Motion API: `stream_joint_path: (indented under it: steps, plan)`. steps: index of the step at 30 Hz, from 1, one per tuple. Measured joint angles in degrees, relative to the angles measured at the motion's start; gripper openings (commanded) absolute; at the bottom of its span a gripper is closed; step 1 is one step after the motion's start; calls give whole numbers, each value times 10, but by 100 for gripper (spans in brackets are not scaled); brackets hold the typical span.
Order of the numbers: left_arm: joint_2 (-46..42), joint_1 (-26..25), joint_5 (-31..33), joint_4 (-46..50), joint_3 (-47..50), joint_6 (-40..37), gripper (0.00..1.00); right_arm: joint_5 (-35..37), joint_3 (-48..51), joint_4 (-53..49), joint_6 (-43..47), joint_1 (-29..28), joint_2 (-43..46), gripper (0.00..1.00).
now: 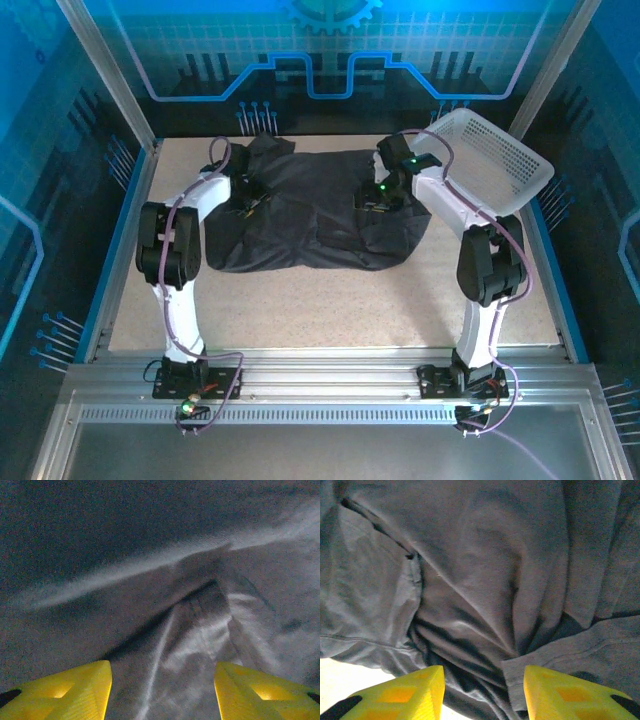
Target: Fold and stack the t-shirts
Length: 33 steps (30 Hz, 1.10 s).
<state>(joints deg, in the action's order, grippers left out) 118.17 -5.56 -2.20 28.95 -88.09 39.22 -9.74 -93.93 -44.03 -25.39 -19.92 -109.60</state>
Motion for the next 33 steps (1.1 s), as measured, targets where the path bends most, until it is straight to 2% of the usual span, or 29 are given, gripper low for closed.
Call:
stream_joint_path:
  steps: [6, 16, 19, 21, 26, 33]
  plan:
    - [23, -6, 20, -44, -14, -62, 59, -13, 5, -3, 0, -16, 39, 47]
    - [89, -44, 63, -51, -74, -94, 55, -14, 21, -19, -3, -19, 70, 47]
    - [104, -47, 72, -41, -90, -100, 42, -15, 21, -20, -5, -19, 70, 47]
    - [112, -47, 76, -35, -103, -104, 26, -15, 21, -23, -5, -19, 70, 47]
    - [114, -47, 82, -31, -111, -110, 0, -15, 21, -24, -5, -19, 70, 47]
    - [85, -48, 90, -22, -84, -106, 0, -12, 21, -24, -11, -10, 70, 46]
